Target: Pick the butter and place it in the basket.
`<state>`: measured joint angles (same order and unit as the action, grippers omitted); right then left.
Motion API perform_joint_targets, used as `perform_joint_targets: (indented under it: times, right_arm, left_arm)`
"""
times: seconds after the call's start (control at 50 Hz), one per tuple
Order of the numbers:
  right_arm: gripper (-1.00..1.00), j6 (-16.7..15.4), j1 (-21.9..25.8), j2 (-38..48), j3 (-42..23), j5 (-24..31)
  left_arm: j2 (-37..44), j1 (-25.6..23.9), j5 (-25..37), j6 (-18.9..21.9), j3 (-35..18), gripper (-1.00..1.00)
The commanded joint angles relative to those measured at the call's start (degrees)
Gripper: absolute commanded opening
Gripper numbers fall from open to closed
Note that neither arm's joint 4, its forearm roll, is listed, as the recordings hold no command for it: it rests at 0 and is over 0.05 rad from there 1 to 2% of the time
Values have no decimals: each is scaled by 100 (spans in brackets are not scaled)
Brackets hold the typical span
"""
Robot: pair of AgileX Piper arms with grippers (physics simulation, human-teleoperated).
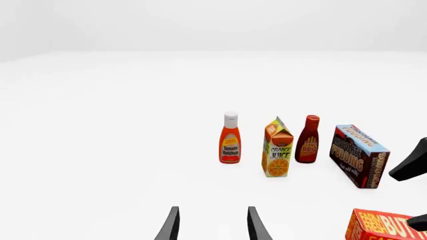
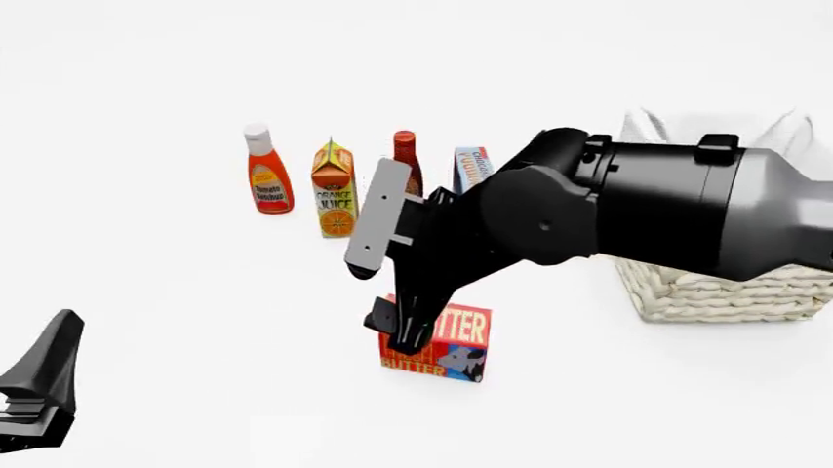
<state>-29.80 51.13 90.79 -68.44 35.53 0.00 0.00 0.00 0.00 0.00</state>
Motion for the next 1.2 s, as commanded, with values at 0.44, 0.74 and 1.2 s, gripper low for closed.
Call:
perform_joint_targets:
  times: [0.44,0.74,1.2]
  right_arm:
    - [100,70,-353,363,162,-415]
    - [100,117,-379,401,322,-572]
    - [100,152,-461,591,552,-932]
  left_arm:
    - [0,0,0,0,0,100]
    - [0,0,0,0,0,100]
    - [0,0,0,0,0,100]
